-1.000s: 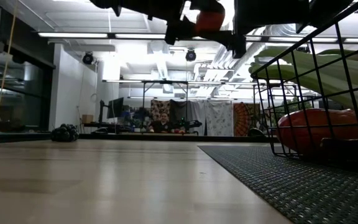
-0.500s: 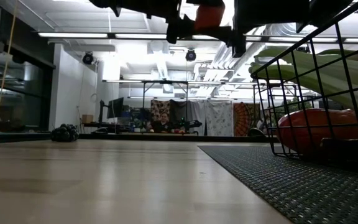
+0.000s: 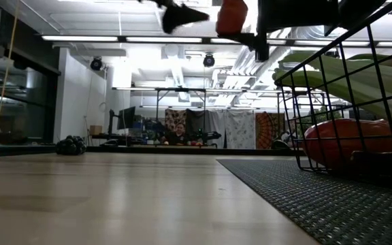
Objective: Build produce basket
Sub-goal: Put the squash into the black wire basket
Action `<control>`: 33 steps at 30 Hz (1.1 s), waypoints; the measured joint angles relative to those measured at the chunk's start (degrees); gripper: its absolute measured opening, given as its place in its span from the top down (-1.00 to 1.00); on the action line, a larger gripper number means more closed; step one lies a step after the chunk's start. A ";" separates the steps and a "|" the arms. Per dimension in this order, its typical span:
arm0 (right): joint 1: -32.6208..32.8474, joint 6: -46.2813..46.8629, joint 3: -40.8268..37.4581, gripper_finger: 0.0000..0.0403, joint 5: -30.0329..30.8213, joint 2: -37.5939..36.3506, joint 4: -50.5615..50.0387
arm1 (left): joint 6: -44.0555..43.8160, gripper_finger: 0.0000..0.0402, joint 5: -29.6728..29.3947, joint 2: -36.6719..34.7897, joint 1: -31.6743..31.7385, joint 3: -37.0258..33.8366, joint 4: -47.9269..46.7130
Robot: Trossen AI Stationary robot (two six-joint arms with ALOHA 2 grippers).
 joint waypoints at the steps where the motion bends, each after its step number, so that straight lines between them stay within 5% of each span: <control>1: -0.47 -0.81 0.01 -0.56 -0.05 -0.43 -0.70 | 0.25 -0.86 -0.24 -1.56 0.37 0.00 -2.08; 9: -4.30 -18.19 -0.08 -0.56 -5.13 -9.79 -11.61 | -4.00 -0.86 -2.44 -15.72 2.04 -0.60 -13.67; 19: -4.54 -35.79 -0.05 -0.56 -6.32 -20.35 -23.18 | -11.58 -0.85 -16.85 -29.90 -5.55 -24.22 16.70; 27: -3.91 -31.77 1.19 -0.56 -15.02 -21.82 -23.21 | -14.60 -0.85 -21.08 -32.44 -6.38 -29.16 20.17; 30: 0.61 -31.39 7.42 -0.56 -18.21 -21.79 -33.00 | -14.60 -0.85 -21.09 -32.48 -6.39 -29.14 20.31; 33: 7.77 -33.21 16.53 -0.56 -14.72 -21.20 -54.40 | -14.21 -0.85 -20.90 -32.46 -6.39 -29.14 20.25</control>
